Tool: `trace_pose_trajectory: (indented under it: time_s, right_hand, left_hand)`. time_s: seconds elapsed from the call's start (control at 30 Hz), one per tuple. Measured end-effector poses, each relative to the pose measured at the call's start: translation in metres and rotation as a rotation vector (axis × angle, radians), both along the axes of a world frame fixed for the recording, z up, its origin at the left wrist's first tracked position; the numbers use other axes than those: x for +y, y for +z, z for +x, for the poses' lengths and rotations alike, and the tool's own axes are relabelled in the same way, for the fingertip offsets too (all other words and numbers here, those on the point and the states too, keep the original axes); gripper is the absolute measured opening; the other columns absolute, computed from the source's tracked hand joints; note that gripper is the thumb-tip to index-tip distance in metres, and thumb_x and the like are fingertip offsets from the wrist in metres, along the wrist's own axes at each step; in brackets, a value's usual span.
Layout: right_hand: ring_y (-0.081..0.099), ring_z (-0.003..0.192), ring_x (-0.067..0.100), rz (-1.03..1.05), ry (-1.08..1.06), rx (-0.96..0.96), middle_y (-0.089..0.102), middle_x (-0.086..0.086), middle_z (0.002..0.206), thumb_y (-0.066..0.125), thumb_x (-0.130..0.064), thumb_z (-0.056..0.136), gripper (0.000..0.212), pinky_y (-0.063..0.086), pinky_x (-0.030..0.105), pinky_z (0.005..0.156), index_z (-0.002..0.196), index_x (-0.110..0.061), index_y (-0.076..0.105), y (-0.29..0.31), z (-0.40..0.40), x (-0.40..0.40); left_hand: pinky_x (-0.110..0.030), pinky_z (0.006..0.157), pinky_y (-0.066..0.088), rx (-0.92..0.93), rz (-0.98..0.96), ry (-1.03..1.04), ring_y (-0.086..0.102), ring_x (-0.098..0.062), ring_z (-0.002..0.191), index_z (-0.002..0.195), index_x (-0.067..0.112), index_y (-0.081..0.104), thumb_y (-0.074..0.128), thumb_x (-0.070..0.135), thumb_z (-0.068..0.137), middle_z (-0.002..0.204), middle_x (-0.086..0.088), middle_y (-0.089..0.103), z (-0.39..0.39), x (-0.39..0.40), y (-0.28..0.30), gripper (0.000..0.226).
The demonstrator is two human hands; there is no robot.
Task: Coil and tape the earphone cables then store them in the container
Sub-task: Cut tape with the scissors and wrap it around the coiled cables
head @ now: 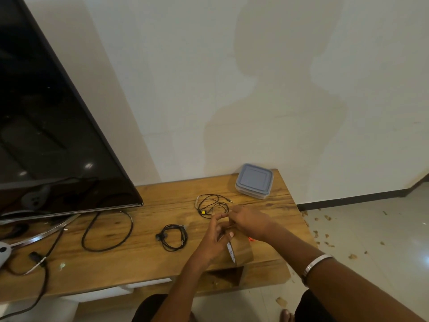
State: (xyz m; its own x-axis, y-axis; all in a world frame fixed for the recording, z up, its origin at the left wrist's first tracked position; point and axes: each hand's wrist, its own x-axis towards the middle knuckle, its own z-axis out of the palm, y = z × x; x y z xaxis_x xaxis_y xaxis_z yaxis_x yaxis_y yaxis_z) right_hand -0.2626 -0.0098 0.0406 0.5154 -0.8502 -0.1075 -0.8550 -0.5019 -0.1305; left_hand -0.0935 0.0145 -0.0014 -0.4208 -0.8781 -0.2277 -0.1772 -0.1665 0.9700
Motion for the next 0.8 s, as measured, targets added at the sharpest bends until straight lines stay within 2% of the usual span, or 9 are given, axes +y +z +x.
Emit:
trace_pose_trajectory:
  time_s: [0.07,0.2,0.37,0.47,0.57,0.67,0.73,0.8]
  right_hand:
    - [0.059,0.092,0.023,-0.032,0.003,0.016,0.058,0.006,0.106,0.071,-0.010,0.077,0.031,0.047,0.032,0.073,0.105,-0.013,0.059,-0.003,0.000,0.002]
    - [0.056,0.099,0.025,0.008,-0.038,-0.074,0.055,0.010,0.113,0.052,-0.011,0.091,0.018,0.046,0.033,0.082,0.108,-0.009,0.058,0.000,0.000,0.004]
    - [0.053,0.099,0.022,0.107,-0.051,-0.113,0.051,0.008,0.114,0.046,-0.015,0.094,0.020,0.042,0.029,0.084,0.110,-0.007,0.056,0.008,-0.005,0.006]
    - [0.052,0.095,0.022,0.149,-0.060,-0.110,0.053,0.010,0.111,0.045,-0.018,0.094,0.021,0.039,0.028,0.080,0.106,-0.006,0.057,0.013,-0.004,0.006]
    - [0.046,0.084,0.016,0.202,-0.077,-0.106,0.057,0.012,0.105,0.048,-0.018,0.091,0.019,0.035,0.025,0.072,0.100,-0.006,0.059,0.016,-0.003,0.002]
    - [0.045,0.082,0.013,0.244,-0.070,-0.120,0.059,0.009,0.102,0.053,-0.020,0.091,0.019,0.034,0.019,0.063,0.101,-0.006,0.060,0.025,-0.003,-0.001]
    - [0.045,0.081,0.012,0.261,-0.059,-0.138,0.059,0.008,0.102,0.056,-0.020,0.090,0.019,0.030,0.013,0.056,0.101,-0.006,0.060,0.030,-0.004,-0.003]
    - [0.046,0.080,0.013,0.288,-0.075,-0.159,0.058,0.008,0.101,0.057,-0.020,0.089,0.019,0.033,0.016,0.057,0.100,-0.006,0.061,0.031,-0.005,-0.004]
  left_hand:
    - [-0.020,0.092,0.049,0.012,0.003,-0.001,0.058,-0.003,0.116,0.130,0.029,0.034,0.054,0.007,0.096,0.126,-0.001,0.060,0.000,0.000,0.001,0.045]
    - [-0.014,0.086,0.048,0.017,0.014,-0.011,0.059,0.004,0.112,0.133,0.026,0.032,0.053,0.007,0.097,0.125,0.004,0.060,-0.001,0.002,0.004,0.046]
    - [-0.022,0.093,0.048,0.018,-0.006,-0.027,0.055,0.000,0.118,0.132,0.025,0.034,0.054,0.008,0.096,0.129,0.005,0.058,0.000,0.003,0.000,0.045]
    - [-0.029,0.101,0.045,0.012,-0.033,-0.030,0.055,-0.009,0.121,0.122,0.024,0.038,0.055,0.008,0.096,0.129,0.004,0.060,0.000,0.002,-0.002,0.035]
    - [-0.027,0.101,0.043,-0.010,-0.075,-0.039,0.055,-0.009,0.121,0.108,0.026,0.040,0.055,0.010,0.095,0.126,0.002,0.061,-0.002,0.003,0.000,0.026]
    - [-0.023,0.091,0.043,-0.029,-0.145,-0.018,0.058,-0.011,0.108,0.097,0.036,0.044,0.055,0.012,0.093,0.113,-0.001,0.060,-0.003,0.006,-0.001,0.027]
    - [-0.024,0.087,0.042,-0.052,-0.175,0.002,0.055,-0.008,0.096,0.092,0.039,0.047,0.055,0.011,0.093,0.097,0.012,0.055,-0.004,0.007,-0.002,0.029]
    - [-0.028,0.086,0.043,-0.072,-0.206,0.009,0.054,-0.007,0.093,0.088,0.038,0.052,0.054,0.011,0.092,0.090,0.019,0.054,-0.005,0.007,-0.003,0.028]
